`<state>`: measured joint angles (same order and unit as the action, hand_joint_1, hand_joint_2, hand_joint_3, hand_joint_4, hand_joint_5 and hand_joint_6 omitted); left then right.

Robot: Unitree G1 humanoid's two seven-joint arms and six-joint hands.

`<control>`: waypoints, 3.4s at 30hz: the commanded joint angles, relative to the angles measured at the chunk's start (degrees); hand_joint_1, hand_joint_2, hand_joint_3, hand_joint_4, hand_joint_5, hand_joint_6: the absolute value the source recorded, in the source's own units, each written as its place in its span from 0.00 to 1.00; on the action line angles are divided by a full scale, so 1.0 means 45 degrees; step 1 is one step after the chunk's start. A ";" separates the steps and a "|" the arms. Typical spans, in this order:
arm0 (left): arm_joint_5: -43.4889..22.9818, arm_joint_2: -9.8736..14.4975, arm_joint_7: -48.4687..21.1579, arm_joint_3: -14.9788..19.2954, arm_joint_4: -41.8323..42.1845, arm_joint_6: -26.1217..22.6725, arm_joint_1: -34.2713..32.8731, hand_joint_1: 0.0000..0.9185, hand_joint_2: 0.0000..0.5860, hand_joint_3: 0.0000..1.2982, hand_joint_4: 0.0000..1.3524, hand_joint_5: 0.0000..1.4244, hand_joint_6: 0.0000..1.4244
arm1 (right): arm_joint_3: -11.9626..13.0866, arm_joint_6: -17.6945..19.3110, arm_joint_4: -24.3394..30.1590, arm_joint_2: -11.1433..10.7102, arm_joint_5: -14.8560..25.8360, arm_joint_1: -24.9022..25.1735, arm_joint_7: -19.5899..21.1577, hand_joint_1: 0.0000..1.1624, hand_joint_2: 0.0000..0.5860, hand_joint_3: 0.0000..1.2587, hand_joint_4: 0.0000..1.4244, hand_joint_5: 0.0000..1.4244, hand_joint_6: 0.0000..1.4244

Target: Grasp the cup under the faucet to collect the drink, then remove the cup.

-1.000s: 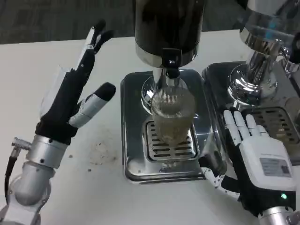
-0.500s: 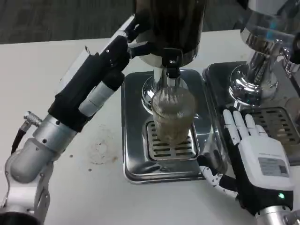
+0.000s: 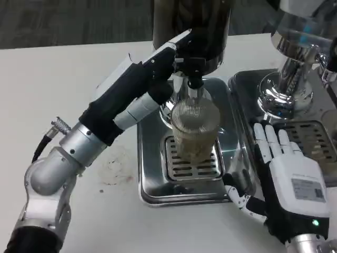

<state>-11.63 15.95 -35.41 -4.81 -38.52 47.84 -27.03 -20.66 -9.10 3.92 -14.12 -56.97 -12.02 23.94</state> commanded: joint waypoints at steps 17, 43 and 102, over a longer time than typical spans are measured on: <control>0.3022 0.1123 0.1287 0.0077 0.1092 0.1714 0.1126 0.00 0.16 0.13 0.09 0.20 0.16 | 0.0118 0.0394 -0.0571 0.0004 0.0791 0.0529 0.0091 0.40 0.58 0.00 0.00 0.00 0.06; 0.6863 0.2052 0.5020 -0.0854 0.2182 0.2402 0.2285 0.00 0.18 0.16 0.09 0.19 0.14 | 0.1100 0.2620 -0.1867 0.0073 0.4633 0.1413 -0.0777 0.39 0.51 0.00 0.00 0.00 0.07; 0.5651 0.2392 0.6777 0.0883 0.4718 0.1089 0.3584 0.00 0.23 0.13 0.04 0.15 0.10 | 0.1590 0.4554 -0.6531 0.1228 0.7271 0.5496 -0.3305 0.46 0.35 0.00 0.00 0.00 0.03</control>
<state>14.65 26.22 -5.28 -2.34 -18.57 53.72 -11.57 -13.81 10.67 -25.74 -8.90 -24.84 12.99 8.44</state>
